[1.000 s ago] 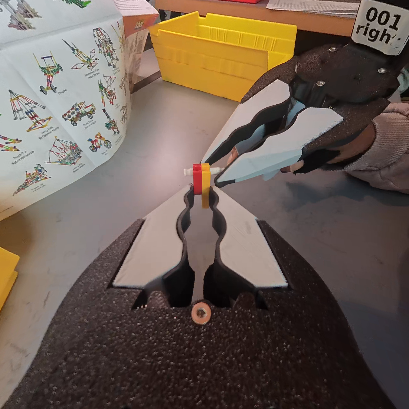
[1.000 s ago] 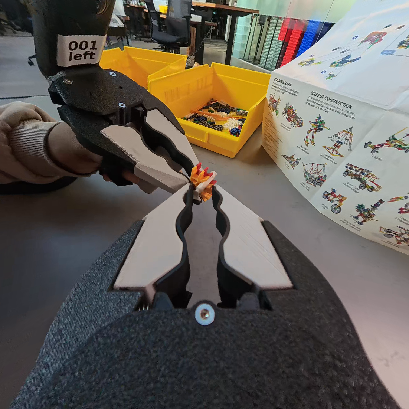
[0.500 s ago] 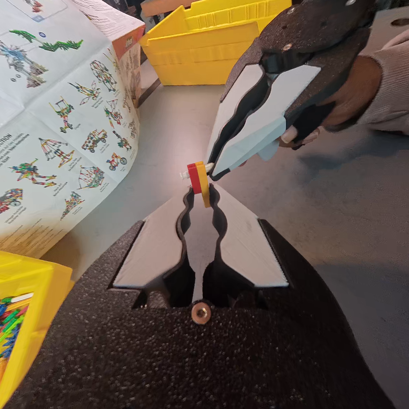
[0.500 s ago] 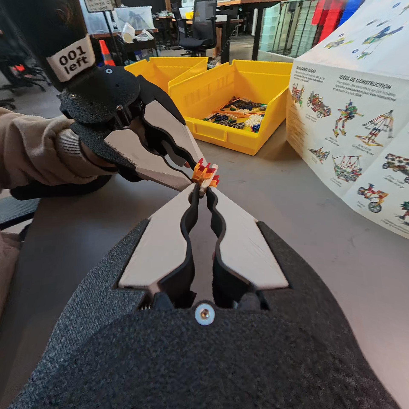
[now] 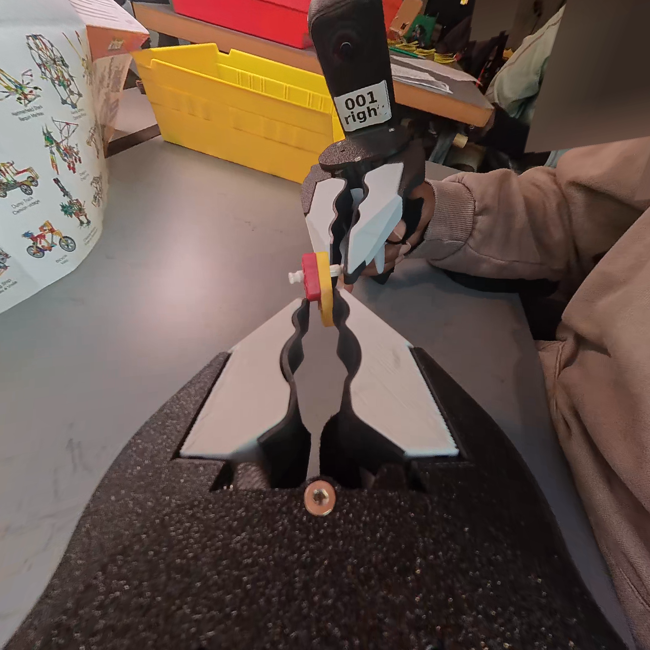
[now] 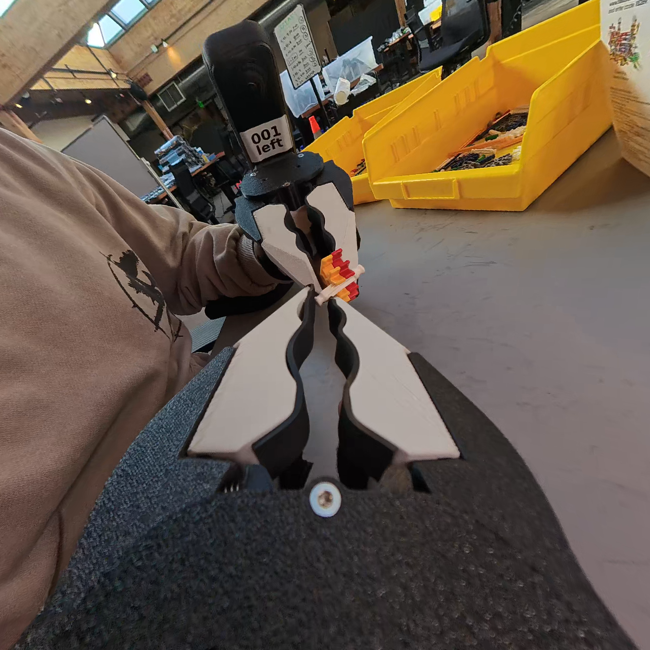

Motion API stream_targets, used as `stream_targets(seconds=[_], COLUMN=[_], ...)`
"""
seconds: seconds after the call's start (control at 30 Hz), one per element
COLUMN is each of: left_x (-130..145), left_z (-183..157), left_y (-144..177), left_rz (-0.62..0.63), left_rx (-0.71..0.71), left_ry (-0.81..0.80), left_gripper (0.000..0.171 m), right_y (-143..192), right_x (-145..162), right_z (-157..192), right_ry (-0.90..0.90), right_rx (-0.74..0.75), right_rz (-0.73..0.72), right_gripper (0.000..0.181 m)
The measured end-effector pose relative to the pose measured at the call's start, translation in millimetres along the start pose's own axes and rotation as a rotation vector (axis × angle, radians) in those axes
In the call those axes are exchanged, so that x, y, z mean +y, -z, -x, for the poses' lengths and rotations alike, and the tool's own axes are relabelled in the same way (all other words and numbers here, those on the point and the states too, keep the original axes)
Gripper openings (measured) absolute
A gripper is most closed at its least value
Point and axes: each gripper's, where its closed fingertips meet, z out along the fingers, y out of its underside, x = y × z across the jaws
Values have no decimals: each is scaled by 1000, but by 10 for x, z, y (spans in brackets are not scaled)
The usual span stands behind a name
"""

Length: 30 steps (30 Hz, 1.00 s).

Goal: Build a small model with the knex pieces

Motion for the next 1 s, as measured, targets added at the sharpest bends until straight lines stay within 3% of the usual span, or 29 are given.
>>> stream_targets(seconds=[0.43,0.5,0.57,0.67,0.83,0.9,1.0], left_x=[-71,-213,-68,-60,44,81,31], left_z=[51,-116,-103,-17,175,206,158], left_y=[13,68,-10,18,26,15,2], left_rz=[-51,-113,-23,-31,-19,-22,-66], left_rx=[13,105,34,85,-5,-11,62], left_ry=[30,43,-71,49,98,132,208], left_gripper=[12,0,0,0,0,22,29], right_y=[32,141,149,178,213,194,145], right_x=[24,6,12,15,52,43,17], right_z=[-48,-244,-184,-302,-426,-414,-320], right_ry=[-30,-56,31,32,104,130,238], right_rx=[-22,79,104,189,308,321,324], right_rz=[19,-1,23,30,83,75,72], right_gripper=[2,1,1,1,2,2,2])
